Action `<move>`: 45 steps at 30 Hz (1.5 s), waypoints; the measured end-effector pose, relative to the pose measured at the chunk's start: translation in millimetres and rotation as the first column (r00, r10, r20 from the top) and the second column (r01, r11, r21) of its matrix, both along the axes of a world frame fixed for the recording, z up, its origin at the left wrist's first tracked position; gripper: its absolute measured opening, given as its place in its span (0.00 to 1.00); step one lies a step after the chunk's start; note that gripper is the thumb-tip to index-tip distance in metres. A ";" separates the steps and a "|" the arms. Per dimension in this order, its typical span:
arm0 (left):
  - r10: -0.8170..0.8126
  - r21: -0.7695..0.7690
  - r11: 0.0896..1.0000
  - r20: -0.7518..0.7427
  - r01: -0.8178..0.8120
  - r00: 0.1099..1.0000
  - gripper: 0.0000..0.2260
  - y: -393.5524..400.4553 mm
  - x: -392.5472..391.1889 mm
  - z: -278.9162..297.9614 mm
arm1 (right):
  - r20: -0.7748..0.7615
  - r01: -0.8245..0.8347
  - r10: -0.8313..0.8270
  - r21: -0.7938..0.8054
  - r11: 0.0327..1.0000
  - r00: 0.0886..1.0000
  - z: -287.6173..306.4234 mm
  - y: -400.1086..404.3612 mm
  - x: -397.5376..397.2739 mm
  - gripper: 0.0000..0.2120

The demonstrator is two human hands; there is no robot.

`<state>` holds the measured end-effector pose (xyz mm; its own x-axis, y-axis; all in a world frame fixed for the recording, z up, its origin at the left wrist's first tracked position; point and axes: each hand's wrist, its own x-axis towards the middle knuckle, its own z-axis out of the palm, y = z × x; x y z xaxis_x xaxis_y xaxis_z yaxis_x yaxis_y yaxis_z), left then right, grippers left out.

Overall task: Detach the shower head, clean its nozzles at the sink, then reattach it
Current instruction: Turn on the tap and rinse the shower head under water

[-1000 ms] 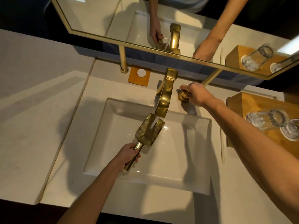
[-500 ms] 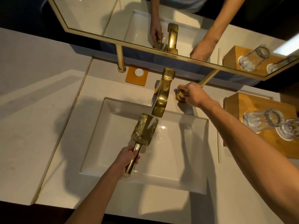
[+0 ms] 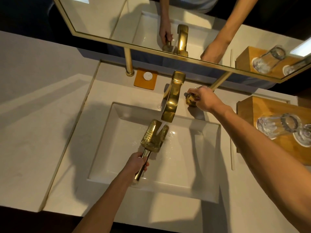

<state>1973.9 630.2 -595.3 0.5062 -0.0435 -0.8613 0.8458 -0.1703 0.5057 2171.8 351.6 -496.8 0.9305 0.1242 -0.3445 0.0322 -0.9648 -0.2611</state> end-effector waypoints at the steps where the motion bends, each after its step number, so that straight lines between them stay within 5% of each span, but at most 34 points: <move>1: 0.017 -0.008 1.000 -0.005 -0.017 1.000 0.08 -0.5 0.0 -0.3 | 0.000 0.006 -0.006 0.003 1.000 1.000 -0.2 0.1 -0.4 0.23; 15: 0.032 -0.041 0.999 -0.036 -0.033 0.999 0.07 2.5 0.8 1.7 | -0.005 0.013 -0.013 0.000 1.000 1.000 3.9 2.2 -2.5 0.23; 27: -0.143 0.025 0.990 0.022 0.142 0.990 0.09 4.0 7.9 4.7 | -0.008 0.014 -0.014 0.022 1.000 1.000 8.9 4.7 -4.7 0.21; 45: -0.098 -0.067 0.993 0.033 0.100 0.995 0.09 11.3 14.6 -0.1 | -0.005 0.000 0.000 0.021 1.000 1.000 10.3 3.4 -5.8 0.23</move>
<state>1988.6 641.5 -595.4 0.5215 -0.1534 -0.8394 0.8111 -0.2163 0.5434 2166.0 355.0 -486.5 0.9288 0.1319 -0.3463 0.0313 -0.9591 -0.2814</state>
